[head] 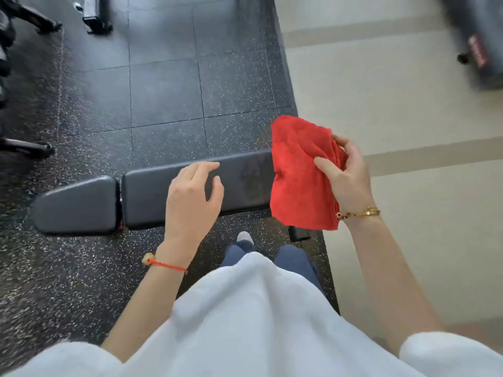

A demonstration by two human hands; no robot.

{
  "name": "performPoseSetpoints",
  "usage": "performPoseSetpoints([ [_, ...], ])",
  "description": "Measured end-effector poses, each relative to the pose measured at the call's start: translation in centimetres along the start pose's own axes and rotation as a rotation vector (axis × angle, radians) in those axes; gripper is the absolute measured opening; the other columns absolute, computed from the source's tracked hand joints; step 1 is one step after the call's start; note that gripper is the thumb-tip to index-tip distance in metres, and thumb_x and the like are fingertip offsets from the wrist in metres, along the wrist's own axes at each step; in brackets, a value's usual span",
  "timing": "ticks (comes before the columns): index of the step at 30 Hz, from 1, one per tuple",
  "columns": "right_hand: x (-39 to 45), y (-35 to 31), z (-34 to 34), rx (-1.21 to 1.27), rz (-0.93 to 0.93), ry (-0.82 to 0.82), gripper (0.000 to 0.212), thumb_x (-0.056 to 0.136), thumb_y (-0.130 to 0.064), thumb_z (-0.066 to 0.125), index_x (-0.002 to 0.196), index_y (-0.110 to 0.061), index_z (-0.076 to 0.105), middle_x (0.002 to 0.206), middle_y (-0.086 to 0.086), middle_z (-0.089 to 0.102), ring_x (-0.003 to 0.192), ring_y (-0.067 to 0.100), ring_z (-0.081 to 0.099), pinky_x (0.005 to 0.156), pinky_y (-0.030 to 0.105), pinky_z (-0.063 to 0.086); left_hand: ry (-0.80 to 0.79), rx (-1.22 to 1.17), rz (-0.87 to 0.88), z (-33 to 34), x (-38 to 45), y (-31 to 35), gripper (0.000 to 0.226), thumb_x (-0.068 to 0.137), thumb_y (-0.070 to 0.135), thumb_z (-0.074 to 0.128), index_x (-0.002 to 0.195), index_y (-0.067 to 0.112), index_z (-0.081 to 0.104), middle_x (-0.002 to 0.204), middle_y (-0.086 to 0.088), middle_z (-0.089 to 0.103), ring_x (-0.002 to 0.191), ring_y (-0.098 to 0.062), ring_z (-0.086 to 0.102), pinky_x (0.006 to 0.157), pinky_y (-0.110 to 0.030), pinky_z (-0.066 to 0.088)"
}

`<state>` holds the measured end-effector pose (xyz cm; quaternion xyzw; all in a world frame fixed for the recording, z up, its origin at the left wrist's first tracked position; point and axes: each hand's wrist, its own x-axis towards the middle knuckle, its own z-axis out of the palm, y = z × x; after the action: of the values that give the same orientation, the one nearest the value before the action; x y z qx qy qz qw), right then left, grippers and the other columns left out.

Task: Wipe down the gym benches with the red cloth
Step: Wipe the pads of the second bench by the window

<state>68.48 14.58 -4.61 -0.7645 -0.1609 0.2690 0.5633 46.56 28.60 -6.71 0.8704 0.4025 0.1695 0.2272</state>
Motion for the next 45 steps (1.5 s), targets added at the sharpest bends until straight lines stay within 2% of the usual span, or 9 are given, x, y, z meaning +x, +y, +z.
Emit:
performPoseSetpoints([
  [7,-0.7,-1.8,-5.5,0.081,0.003,0.106,0.04,0.082,-0.002,0.067,0.118,-0.016,0.058,0.112,0.0,0.065,0.105,0.013,0.063,0.096,0.034,0.051,-0.052,-0.038,0.093,0.0,1.6,5.7,0.025,0.095,0.019,0.054,0.117,0.017,0.064,0.115,0.001,0.066,0.11,-0.019,0.058,0.098,-0.036,0.046],
  [10,0.1,-1.5,-8.6,0.081,0.001,0.121,0.039,0.081,-0.006,0.068,0.116,-0.02,0.058,0.109,-0.004,0.066,0.101,0.009,0.064,0.09,0.028,0.053,-0.056,-0.035,0.121,1.3,2.4,8.6,0.025,0.095,0.021,0.053,0.117,0.018,0.064,0.115,0.003,0.066,0.109,-0.018,0.058,0.096,-0.039,0.049],
  [14,2.0,-0.9,-13.7,0.088,-0.007,0.086,0.04,0.08,-0.01,0.068,0.118,-0.02,0.058,0.109,-0.004,0.065,0.1,0.008,0.064,0.084,0.023,0.053,-0.036,-0.023,0.111,4.2,2.9,13.6,0.026,0.095,0.023,0.052,0.117,0.019,0.064,0.115,0.003,0.066,0.11,-0.018,0.059,0.094,-0.04,0.049],
  [21,7.0,-0.4,-23.8,0.068,-0.019,-0.011,0.041,0.077,-0.012,0.068,0.116,-0.022,0.059,0.113,0.001,0.066,0.102,0.013,0.064,0.09,0.03,0.053,0.015,-0.04,0.02,10.2,3.1,23.2,0.026,0.096,0.024,0.052,0.118,0.018,0.064,0.117,0.003,0.066,0.11,-0.018,0.058,0.094,-0.036,0.049],
  [26,10.9,-0.3,-29.0,0.05,-0.026,-0.064,0.04,0.079,-0.01,0.067,0.117,-0.02,0.058,0.11,0.0,0.066,0.099,0.011,0.064,0.089,0.029,0.052,0.074,-0.05,-0.039,13.5,3.9,28.0,0.027,0.095,0.026,0.051,0.118,0.021,0.064,0.116,0.004,0.066,0.109,-0.015,0.059,0.093,-0.033,0.048],
  [29,13.1,-0.3,-30.7,0.067,-0.027,-0.065,0.04,0.08,-0.01,0.067,0.118,-0.02,0.058,0.11,0.0,0.066,0.099,0.01,0.064,0.085,0.027,0.052,0.069,-0.047,-0.052,15.0,5.0,29.9,0.027,0.095,0.026,0.052,0.118,0.021,0.064,0.117,0.004,0.066,0.11,-0.015,0.058,0.093,-0.032,0.047],
  [37,19.1,-0.3,-31.7,0.105,-0.008,-0.113,0.038,0.081,-0.002,0.066,0.114,-0.02,0.059,0.111,0.004,0.066,0.102,0.016,0.063,0.095,0.037,0.052,0.083,-0.051,-0.087,17.7,9.5,32.3,0.026,0.096,0.02,0.053,0.118,0.015,0.065,0.118,0.0,0.067,0.111,-0.02,0.06,0.1,-0.038,0.047],
  [45,30.5,-1.5,-30.2,0.102,0.022,-0.188,0.038,0.081,-0.002,0.067,0.113,-0.021,0.059,0.111,0.005,0.066,0.103,0.018,0.063,0.097,0.041,0.052,0.141,-0.064,-0.157,21.1,18.4,33.2,0.026,0.096,0.019,0.053,0.118,0.013,0.066,0.117,-0.002,0.068,0.111,-0.021,0.061,0.099,-0.038,0.047],
])
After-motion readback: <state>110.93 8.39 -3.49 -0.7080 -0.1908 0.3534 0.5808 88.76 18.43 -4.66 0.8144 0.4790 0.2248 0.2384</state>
